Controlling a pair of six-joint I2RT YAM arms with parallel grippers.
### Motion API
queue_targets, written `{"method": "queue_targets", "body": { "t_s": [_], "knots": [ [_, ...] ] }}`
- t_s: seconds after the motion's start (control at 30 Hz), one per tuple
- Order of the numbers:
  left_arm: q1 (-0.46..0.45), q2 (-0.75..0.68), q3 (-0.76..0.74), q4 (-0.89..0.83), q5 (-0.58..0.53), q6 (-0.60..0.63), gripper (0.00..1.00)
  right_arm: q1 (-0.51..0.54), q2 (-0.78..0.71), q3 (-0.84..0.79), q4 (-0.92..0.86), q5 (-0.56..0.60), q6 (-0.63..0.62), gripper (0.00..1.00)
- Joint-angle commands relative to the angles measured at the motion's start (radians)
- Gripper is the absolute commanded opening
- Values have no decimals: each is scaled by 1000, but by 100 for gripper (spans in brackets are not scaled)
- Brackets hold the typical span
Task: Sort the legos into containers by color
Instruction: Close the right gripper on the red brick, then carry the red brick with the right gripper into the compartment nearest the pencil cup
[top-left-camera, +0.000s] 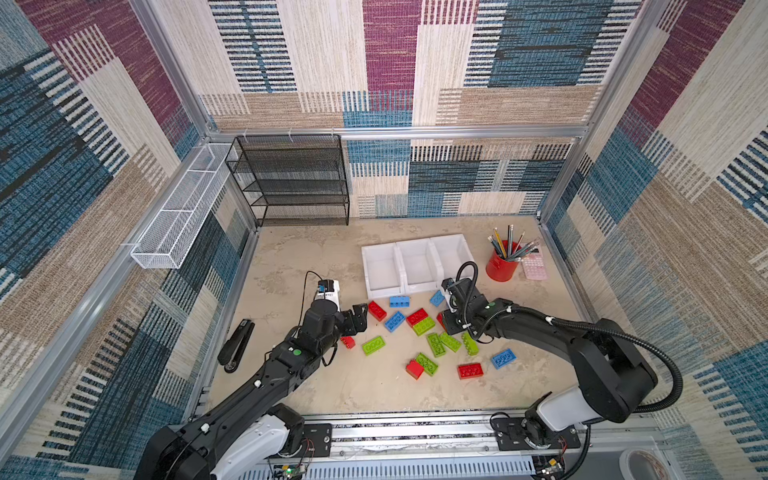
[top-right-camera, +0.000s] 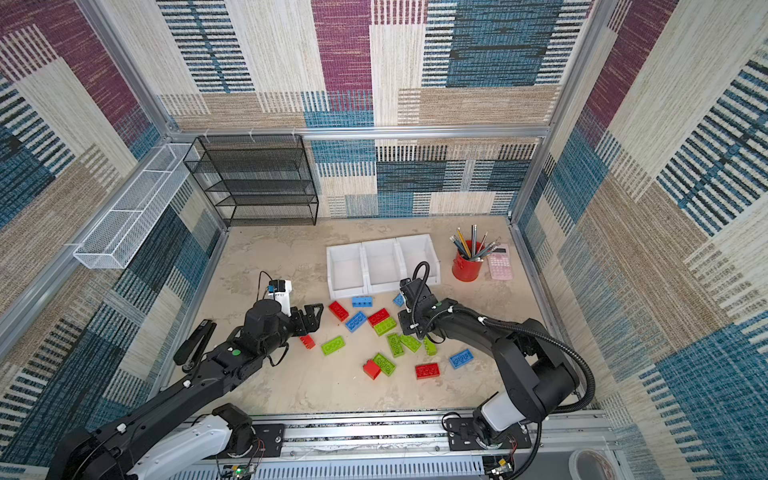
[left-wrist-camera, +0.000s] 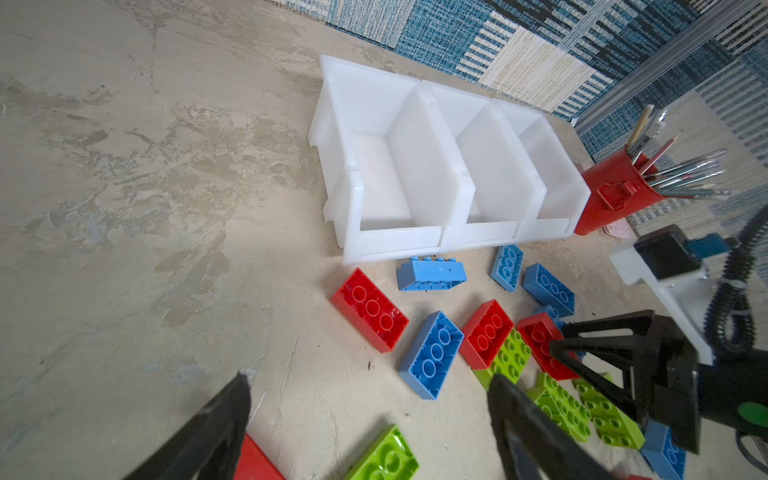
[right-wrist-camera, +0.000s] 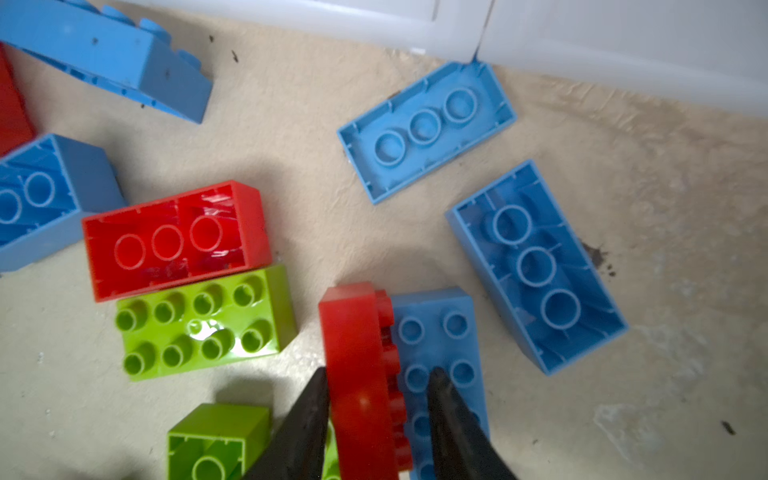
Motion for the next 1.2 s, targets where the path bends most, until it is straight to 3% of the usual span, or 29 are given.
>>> {"method": "queue_targets", "body": {
  "t_s": [0.0,0.47,0.8,1.17],
  "knots": [
    [-3,14,9,22,-3,28,90,4,-10,19,-11,2,0,36],
    [-3,-8,-7,30,-9,25,90,29,65,38,-18,28,3,35],
    [-4,-4,-6,32,-12,25,90,44,39,50,-8,75,8,19],
    [-4,-13,-11,30,-15,25,90,43,7,143,-50,83,10,18]
  ]
}}
